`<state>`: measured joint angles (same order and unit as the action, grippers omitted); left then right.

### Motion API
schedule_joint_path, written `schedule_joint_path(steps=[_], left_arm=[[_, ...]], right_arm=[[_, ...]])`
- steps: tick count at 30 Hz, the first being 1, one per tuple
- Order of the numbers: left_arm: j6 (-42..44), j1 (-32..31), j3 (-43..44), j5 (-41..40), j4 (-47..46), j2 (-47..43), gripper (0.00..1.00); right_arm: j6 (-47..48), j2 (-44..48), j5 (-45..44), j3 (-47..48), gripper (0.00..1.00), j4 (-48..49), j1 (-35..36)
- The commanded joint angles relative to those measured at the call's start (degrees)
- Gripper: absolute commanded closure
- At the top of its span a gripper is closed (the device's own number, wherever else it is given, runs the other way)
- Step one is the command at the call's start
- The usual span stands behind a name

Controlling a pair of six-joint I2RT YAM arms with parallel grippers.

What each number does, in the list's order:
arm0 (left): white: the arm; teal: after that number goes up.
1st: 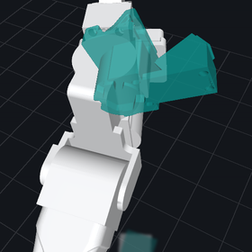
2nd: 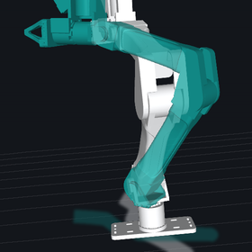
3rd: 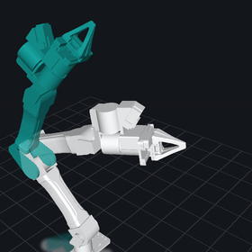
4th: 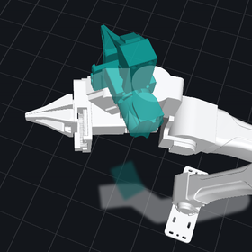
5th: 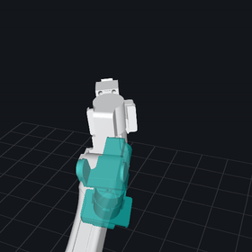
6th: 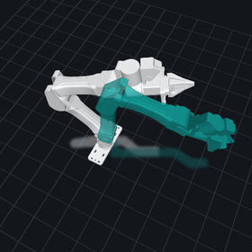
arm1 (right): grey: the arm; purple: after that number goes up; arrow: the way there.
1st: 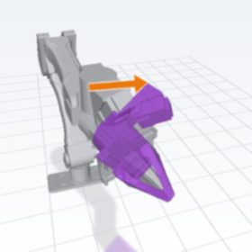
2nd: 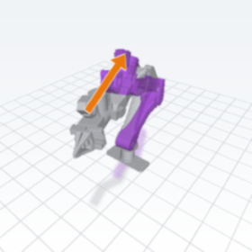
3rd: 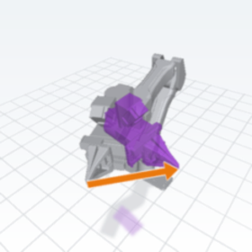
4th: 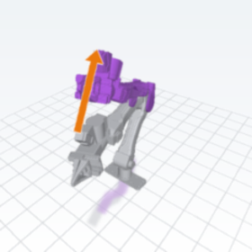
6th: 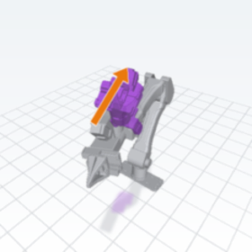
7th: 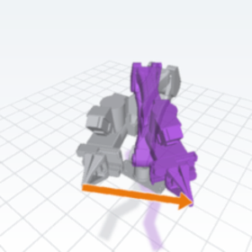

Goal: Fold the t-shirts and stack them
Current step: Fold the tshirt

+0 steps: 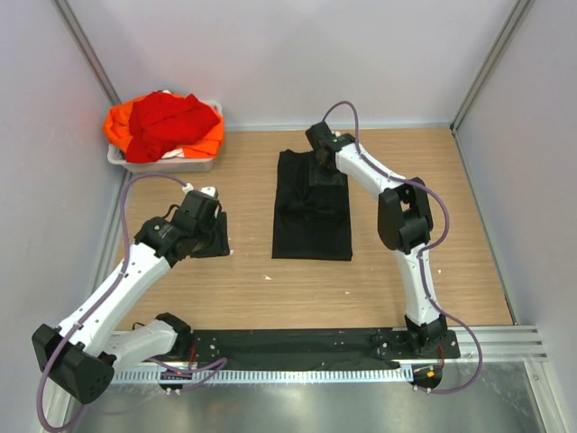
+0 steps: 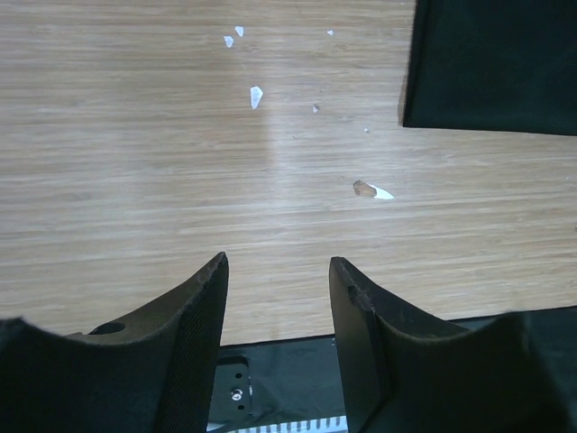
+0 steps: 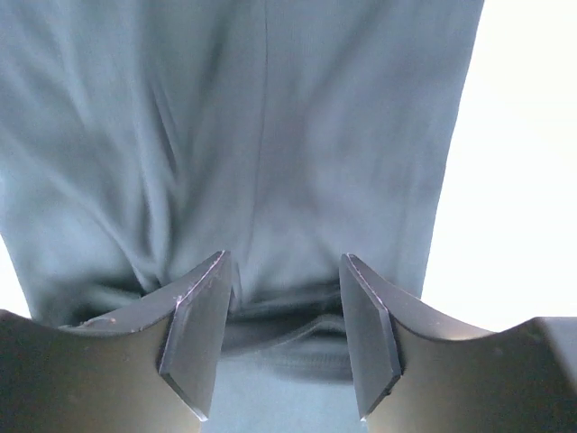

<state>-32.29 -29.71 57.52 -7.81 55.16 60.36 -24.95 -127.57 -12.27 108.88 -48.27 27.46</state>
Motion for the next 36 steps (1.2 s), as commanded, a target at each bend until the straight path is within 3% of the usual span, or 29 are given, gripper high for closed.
schedule_joint_path(steps=[1,4,7,11,19,27,36], left_arm=[[1.97,0.01,1.81,-3.78,1.97,-1.82,0.5],[2.23,0.01,0.67,-3.62,0.06,-3.49,0.48],[1.71,0.01,-1.18,-3.17,-2.07,-5.16,0.46],[1.44,0.1,-1.18,-4.23,-1.8,-4.64,0.46],[0.92,0.1,-1.62,-4.93,-1.98,-5.34,0.47],[0.74,0.1,-1.79,-5.28,-2.07,-6.31,0.46],[0.65,0.1,-1.79,-5.46,-2.16,-6.48,0.46]], right_arm=[[3.59,-2.5,-4.6,14.31,0.43,-6.38,-1.8],[3.68,-2.25,-5.75,20.93,0.42,-10.0,-1.89],[2.46,4.33,-2.15,13.67,0.43,-5.2,-1.01],[0.87,12.16,-0.12,-3.36,0.43,0.44,3.38],[-3.26,15.42,2.78,-16.58,0.44,5.02,10.85],[-4.32,9.98,3.4,-15.02,0.44,5.12,12.26],[-1.95,2.51,1.11,-5.53,0.44,1.25,11.39]])
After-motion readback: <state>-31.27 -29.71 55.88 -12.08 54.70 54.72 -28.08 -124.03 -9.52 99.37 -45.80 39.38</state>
